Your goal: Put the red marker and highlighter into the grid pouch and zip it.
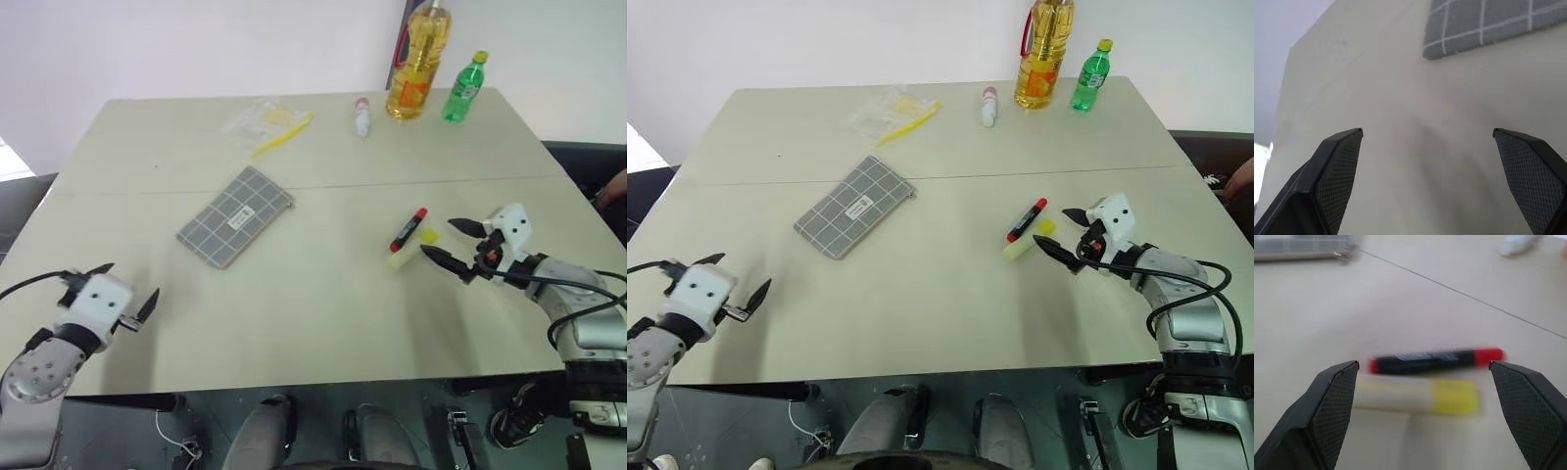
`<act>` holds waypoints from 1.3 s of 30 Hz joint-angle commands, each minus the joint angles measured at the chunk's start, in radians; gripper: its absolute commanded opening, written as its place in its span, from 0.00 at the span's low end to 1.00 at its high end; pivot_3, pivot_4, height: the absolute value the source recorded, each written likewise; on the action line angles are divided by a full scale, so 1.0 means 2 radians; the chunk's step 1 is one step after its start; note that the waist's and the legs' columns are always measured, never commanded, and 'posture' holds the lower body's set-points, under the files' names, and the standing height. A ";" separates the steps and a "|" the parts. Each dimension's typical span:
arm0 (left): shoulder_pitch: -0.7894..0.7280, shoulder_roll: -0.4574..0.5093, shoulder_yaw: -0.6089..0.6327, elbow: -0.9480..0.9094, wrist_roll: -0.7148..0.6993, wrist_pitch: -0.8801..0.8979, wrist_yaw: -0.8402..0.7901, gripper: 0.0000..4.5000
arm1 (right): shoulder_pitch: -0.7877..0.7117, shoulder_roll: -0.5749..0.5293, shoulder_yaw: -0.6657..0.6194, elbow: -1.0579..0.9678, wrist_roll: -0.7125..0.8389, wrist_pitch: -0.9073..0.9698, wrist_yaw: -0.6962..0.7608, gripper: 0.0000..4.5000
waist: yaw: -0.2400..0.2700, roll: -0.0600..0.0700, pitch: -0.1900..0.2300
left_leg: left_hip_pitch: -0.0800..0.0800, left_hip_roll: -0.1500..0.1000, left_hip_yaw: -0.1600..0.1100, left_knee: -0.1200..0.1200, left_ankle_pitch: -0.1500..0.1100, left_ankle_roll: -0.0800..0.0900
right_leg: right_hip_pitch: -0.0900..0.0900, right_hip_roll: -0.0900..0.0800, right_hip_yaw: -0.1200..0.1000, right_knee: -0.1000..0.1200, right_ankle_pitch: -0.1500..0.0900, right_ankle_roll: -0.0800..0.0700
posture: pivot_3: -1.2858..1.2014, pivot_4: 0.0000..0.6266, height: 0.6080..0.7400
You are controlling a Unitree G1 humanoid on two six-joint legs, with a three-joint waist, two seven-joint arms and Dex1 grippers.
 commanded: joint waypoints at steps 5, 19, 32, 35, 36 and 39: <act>-0.122 0.050 -0.091 0.112 0.094 -0.091 -0.001 1.00 | 0.004 0.031 0.034 -0.118 0.034 0.038 -0.003 0.99 | 0.006 0.000 0.000 | 0.000 0.000 0.000 0.000 0.000 0.000 | 0.000 0.000 0.000 0.000 0.001 0.002 | 0.52 0.24 1.00; -0.274 0.025 -0.189 0.268 0.117 -0.240 -0.015 1.00 | 0.009 0.074 0.091 -0.204 0.058 0.090 -0.023 0.99 | 0.013 -0.001 -0.001 | 0.000 0.000 0.000 0.000 0.001 -0.001 | 0.000 0.000 0.000 0.001 0.002 0.004 | 0.52 0.24 1.00; -0.338 -0.005 -0.227 0.357 0.132 -0.303 -0.016 1.00 | 0.034 0.087 0.099 -0.189 0.045 0.050 -0.019 0.99 | 0.012 0.001 -0.002 | 0.000 -0.001 0.000 0.001 0.001 -0.001 | 0.000 0.000 0.000 0.001 0.004 0.006 | 0.52 0.24 1.00; -0.345 -0.014 -0.224 0.365 0.122 -0.309 -0.016 0.95 | 0.034 0.094 0.107 -0.195 0.043 0.051 -0.026 1.00 | 0.013 0.001 -0.002 | 0.000 -0.001 0.000 0.001 0.001 -0.001 | 0.000 0.000 0.000 0.001 0.004 0.006 | 0.52 0.24 1.00; -0.348 -0.017 -0.223 0.367 0.121 -0.312 -0.015 0.88 | 0.033 0.097 0.111 -0.197 0.042 0.053 -0.030 1.00 | 0.012 0.001 -0.002 | 0.001 -0.001 0.000 0.001 0.001 -0.001 | 0.000 0.000 0.000 0.001 0.004 0.006 | 0.52 0.24 1.00; -0.352 -0.021 -0.222 0.373 0.122 -0.316 -0.013 0.59 | 0.030 0.103 0.117 -0.204 0.042 0.059 -0.036 1.00 | 0.012 0.001 -0.002 | 0.001 0.000 0.000 0.001 0.001 -0.001 | 0.000 0.000 0.000 0.002 0.004 0.006 | 0.52 0.24 1.00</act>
